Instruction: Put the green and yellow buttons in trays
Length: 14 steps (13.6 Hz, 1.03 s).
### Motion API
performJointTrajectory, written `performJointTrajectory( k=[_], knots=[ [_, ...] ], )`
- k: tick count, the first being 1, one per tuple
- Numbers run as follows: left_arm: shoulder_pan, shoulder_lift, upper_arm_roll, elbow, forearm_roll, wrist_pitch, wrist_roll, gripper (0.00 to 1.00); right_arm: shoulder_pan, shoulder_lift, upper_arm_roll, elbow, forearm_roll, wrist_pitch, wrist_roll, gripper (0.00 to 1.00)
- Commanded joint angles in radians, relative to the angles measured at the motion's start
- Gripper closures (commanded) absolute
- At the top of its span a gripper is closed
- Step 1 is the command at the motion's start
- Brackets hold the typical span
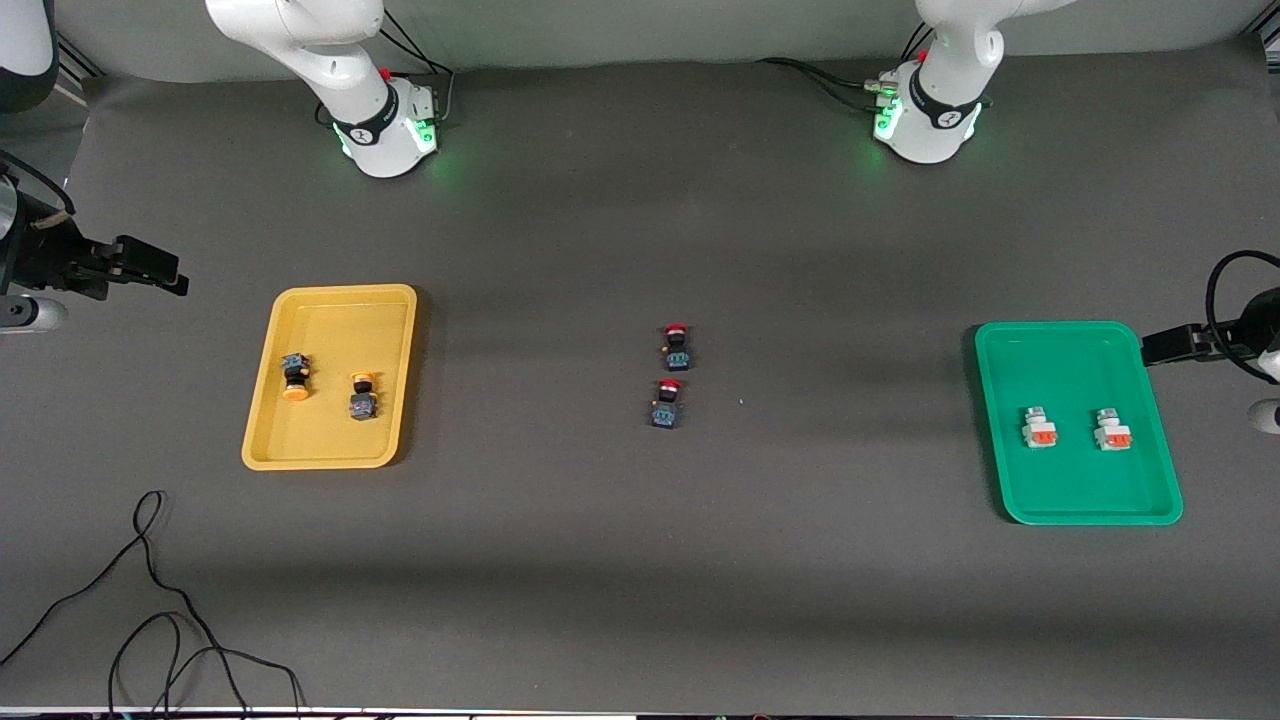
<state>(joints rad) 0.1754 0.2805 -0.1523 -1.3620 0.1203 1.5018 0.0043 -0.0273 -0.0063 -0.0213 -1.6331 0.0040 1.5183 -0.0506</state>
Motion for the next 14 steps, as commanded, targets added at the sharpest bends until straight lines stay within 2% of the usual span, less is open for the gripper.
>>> performJointTrajectory(
  k=[1,3,5,7,9,10,14],
  knots=[
    [-0.017,0.013,-0.006,0.043,0.009,-0.02,-0.013,0.01,0.0,0.011,0.001,0.022,-0.019,-0.007,0.018,0.0],
    [-0.016,-0.009,-0.044,0.043,0.007,-0.022,-0.023,0.0,0.0,0.011,0.001,0.021,-0.019,-0.007,0.018,0.0],
    [-0.014,-0.03,-0.056,-0.015,-0.017,0.007,-0.024,0.01,-0.002,0.011,0.001,0.021,-0.019,-0.007,0.018,0.0],
    [-0.017,-0.07,-0.058,-0.124,-0.022,0.116,-0.029,0.02,-0.002,0.009,0.001,0.021,-0.019,-0.007,0.018,0.0],
    [-0.021,-0.162,-0.058,-0.28,-0.022,0.236,-0.029,0.02,-0.002,0.009,0.001,0.022,-0.019,-0.007,0.017,0.0],
    [-0.019,-0.181,-0.058,-0.304,-0.022,0.238,-0.03,0.02,-0.002,0.011,0.001,0.021,-0.019,-0.007,0.018,0.0],
    [-0.02,-0.187,-0.058,-0.295,-0.022,0.224,-0.029,0.02,-0.002,0.009,0.001,0.021,-0.019,-0.009,0.018,0.0]
  ],
)
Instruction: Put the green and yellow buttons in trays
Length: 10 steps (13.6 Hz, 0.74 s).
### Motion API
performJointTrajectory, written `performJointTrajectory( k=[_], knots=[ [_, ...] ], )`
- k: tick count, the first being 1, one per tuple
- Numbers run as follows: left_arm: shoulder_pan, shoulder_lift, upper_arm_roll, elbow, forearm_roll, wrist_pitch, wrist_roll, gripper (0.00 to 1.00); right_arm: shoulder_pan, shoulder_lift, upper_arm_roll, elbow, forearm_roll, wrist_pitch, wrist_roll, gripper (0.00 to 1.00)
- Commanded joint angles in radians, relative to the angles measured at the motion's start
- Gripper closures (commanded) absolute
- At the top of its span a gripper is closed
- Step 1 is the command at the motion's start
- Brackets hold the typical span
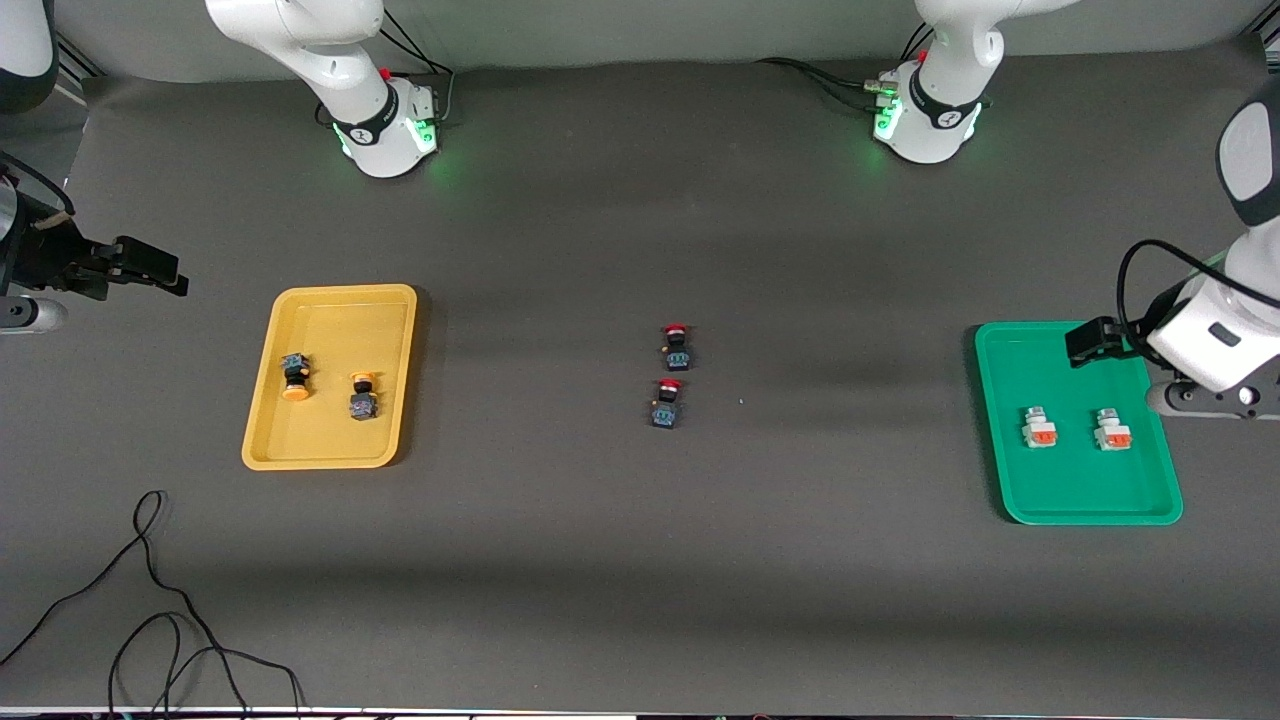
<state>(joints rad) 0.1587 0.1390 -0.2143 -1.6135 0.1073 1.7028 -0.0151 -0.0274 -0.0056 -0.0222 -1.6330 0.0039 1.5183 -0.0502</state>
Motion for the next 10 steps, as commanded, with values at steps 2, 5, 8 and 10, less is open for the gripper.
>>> performJointTrajectory(
  k=[2,5,8,10],
  knots=[
    [-0.008,-0.053,0.006,-0.039,-0.009,0.024,-0.005,0.02,-0.002,0.01,0.002,0.022,-0.019,-0.007,0.017,0.0],
    [-0.152,-0.081,0.114,-0.039,-0.009,0.017,-0.008,0.02,-0.003,0.009,0.002,0.021,-0.019,-0.007,0.017,0.0],
    [-0.186,-0.098,0.153,-0.037,-0.009,0.023,-0.005,0.02,-0.002,0.009,0.002,0.022,-0.019,-0.007,0.017,0.0],
    [-0.191,-0.098,0.154,-0.004,-0.009,0.014,-0.005,0.02,-0.003,0.01,0.002,0.021,-0.019,-0.007,0.017,0.0]
  ],
)
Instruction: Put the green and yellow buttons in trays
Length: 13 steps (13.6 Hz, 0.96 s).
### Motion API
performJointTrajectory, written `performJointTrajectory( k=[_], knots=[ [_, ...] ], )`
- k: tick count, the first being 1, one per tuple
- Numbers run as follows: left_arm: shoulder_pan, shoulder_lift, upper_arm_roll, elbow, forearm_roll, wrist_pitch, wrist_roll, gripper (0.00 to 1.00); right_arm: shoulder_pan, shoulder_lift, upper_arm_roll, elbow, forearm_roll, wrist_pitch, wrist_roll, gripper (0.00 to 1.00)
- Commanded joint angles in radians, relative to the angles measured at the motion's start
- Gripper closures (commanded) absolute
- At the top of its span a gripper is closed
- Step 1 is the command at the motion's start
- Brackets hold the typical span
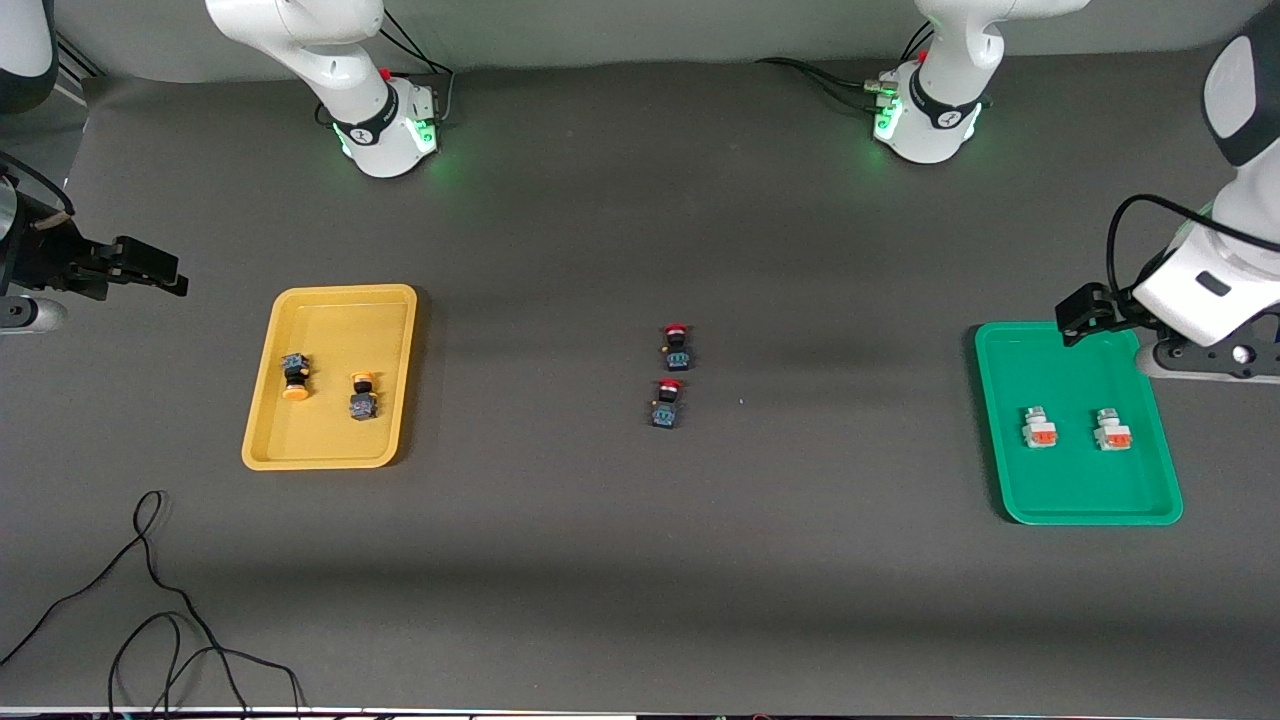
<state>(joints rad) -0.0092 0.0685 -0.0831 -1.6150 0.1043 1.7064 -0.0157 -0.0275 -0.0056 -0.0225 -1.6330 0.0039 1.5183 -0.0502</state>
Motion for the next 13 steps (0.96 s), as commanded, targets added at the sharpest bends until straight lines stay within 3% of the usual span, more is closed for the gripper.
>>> performJointTrajectory(
  k=[1,13],
  knots=[
    [-0.025,-0.026,0.022,0.015,-0.006,-0.008,-0.006,0.03,-0.003,0.01,0.003,0.021,-0.019,-0.007,0.016,0.0],
    [-0.028,0.03,0.008,0.04,-0.005,-0.028,-0.052,0.01,-0.003,0.01,0.003,0.021,-0.019,-0.007,0.016,0.0]
  ],
)
